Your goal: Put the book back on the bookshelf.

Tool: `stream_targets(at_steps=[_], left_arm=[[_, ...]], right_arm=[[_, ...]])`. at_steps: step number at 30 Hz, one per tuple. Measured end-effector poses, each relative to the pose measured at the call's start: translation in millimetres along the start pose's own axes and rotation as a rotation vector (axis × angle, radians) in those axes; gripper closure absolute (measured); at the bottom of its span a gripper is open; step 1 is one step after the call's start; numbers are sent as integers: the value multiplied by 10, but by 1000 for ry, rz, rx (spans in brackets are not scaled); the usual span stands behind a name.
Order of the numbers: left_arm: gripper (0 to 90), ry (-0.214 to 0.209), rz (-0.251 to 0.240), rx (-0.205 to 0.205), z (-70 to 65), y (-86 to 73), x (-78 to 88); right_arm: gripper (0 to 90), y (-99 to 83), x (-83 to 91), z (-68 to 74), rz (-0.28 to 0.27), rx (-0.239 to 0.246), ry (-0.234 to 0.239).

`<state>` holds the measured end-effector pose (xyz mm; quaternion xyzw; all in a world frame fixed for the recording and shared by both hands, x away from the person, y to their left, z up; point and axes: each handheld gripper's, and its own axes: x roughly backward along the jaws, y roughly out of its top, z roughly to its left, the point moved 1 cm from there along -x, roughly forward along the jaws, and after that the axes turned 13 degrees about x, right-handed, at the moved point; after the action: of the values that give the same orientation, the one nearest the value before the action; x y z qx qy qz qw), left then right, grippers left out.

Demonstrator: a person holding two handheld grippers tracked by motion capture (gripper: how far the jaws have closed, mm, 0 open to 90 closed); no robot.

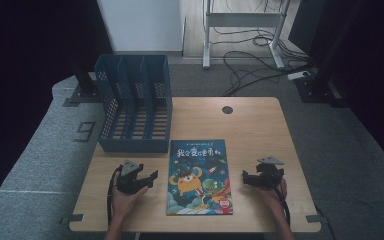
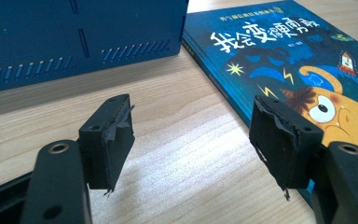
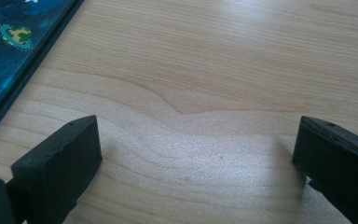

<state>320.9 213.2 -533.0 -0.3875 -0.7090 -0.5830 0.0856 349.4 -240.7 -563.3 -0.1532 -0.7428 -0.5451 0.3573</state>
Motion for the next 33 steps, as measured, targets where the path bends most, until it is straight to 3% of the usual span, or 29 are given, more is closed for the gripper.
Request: stream_targets(at_steps=[9, 33], left_arm=[[300, 4, 11, 1, -10, -22, -26], [286, -13, 4, 14, -110, 11, -32]], right_arm=[[68, -12, 18, -26, -12, -31, -31], [128, 0, 14, -47, -27, -47, -38]])
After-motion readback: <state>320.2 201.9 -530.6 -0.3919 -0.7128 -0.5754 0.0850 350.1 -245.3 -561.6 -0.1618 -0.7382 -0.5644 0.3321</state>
